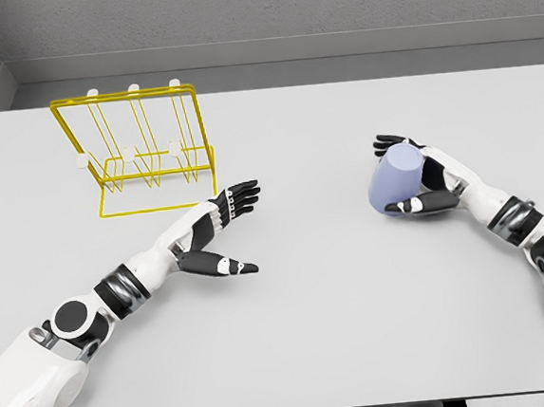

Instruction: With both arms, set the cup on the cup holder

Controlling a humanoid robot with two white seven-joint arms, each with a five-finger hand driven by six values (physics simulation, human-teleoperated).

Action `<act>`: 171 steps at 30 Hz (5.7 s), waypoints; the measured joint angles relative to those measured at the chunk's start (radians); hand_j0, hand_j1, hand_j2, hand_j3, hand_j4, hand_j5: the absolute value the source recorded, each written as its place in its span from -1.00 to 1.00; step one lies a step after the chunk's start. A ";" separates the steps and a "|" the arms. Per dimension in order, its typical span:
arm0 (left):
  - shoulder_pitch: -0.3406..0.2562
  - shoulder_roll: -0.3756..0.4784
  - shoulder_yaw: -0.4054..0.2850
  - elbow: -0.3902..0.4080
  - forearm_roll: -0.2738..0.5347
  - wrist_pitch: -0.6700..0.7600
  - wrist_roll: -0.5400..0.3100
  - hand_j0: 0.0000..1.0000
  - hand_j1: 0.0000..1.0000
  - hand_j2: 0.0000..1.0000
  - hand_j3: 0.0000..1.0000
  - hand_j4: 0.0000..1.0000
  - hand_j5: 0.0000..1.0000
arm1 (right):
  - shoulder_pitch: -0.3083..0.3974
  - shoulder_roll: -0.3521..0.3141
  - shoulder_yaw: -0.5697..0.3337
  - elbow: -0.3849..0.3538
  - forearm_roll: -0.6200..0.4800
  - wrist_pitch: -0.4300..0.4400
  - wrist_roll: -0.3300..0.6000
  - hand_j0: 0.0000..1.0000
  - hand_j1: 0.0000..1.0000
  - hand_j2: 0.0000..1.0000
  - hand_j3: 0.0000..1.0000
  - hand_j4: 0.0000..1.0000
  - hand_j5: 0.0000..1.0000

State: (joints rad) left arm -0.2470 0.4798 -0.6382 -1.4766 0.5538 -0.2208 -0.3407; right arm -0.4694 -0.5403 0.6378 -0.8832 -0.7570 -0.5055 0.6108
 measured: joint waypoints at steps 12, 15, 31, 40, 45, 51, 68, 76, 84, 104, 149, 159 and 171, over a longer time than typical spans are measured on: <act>0.000 0.000 0.000 0.001 0.000 0.000 0.002 1.00 1.00 1.00 1.00 1.00 1.00 | -0.006 -0.002 -0.002 -0.002 0.001 -0.005 0.000 0.49 0.49 0.49 0.49 0.49 0.49; 0.000 0.000 0.000 0.002 0.000 0.000 0.002 1.00 1.00 1.00 1.00 1.00 1.00 | -0.028 -0.006 -0.003 -0.008 0.000 -0.008 0.000 0.49 0.49 0.49 0.49 0.49 0.49; 0.000 0.000 0.001 0.003 0.000 0.001 0.002 1.00 1.00 1.00 1.00 1.00 1.00 | -0.025 -0.011 0.004 -0.156 0.001 -0.014 0.000 0.46 0.46 0.46 0.46 0.46 0.46; 0.000 -0.001 0.002 0.009 0.000 0.001 0.003 1.00 1.00 1.00 1.00 1.00 1.00 | -0.020 0.028 0.040 -0.241 0.006 -0.012 0.000 0.46 0.46 0.46 0.46 0.46 0.46; -0.002 -0.002 0.005 0.012 0.001 0.000 0.002 1.00 1.00 1.00 1.00 1.00 1.00 | -0.020 0.069 0.064 -0.245 0.008 -0.009 0.000 0.46 0.46 0.46 0.46 0.46 0.46; -0.002 -0.005 0.021 0.019 0.001 0.000 0.002 1.00 1.00 1.00 1.00 1.00 1.00 | -0.021 0.116 0.075 -0.205 0.046 -0.003 0.000 0.45 0.45 0.45 0.45 0.45 0.45; -0.005 -0.028 0.044 0.059 0.000 0.001 0.002 1.00 1.00 1.00 1.00 1.00 1.00 | -0.018 0.178 0.088 -0.134 0.118 0.004 0.000 1.00 1.00 1.00 1.00 1.00 1.00; -0.003 -0.044 0.052 0.070 -0.014 -0.001 0.003 1.00 1.00 1.00 1.00 1.00 1.00 | -0.021 0.172 0.087 -0.134 0.120 0.001 0.000 1.00 1.00 1.00 1.00 1.00 1.00; -0.005 -0.062 0.053 0.072 -0.022 0.000 0.003 1.00 1.00 1.00 1.00 1.00 1.00 | -0.034 0.135 0.081 -0.120 0.120 0.000 0.000 1.00 1.00 1.00 1.00 1.00 1.00; -0.049 -0.174 0.083 0.148 -0.145 0.002 0.002 1.00 1.00 1.00 1.00 1.00 1.00 | -0.143 -0.205 0.067 -0.120 0.152 -0.105 0.000 1.00 1.00 1.00 1.00 1.00 1.00; -0.074 -0.260 0.074 0.191 -0.203 0.003 -0.001 1.00 1.00 1.00 1.00 1.00 1.00 | -0.176 -0.277 -0.088 -0.181 0.908 -0.107 -0.350 1.00 1.00 1.00 1.00 1.00 1.00; -0.074 -0.276 0.074 0.201 -0.211 0.003 -0.001 1.00 1.00 1.00 1.00 1.00 1.00 | -0.176 -0.275 -0.088 -0.185 0.908 -0.107 -0.350 1.00 1.00 1.00 1.00 1.00 1.00; -0.083 -0.285 0.074 0.214 -0.212 0.003 -0.001 1.00 1.00 1.00 1.00 1.00 1.00 | -0.175 -0.273 -0.088 -0.186 0.908 -0.107 -0.350 1.00 1.00 1.00 1.00 1.00 1.00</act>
State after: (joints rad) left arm -0.3298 0.1951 -0.5646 -1.2623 0.3417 -0.2177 -0.3420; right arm -0.6443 -0.8135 0.5499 -1.0687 0.1513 -0.6123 0.2613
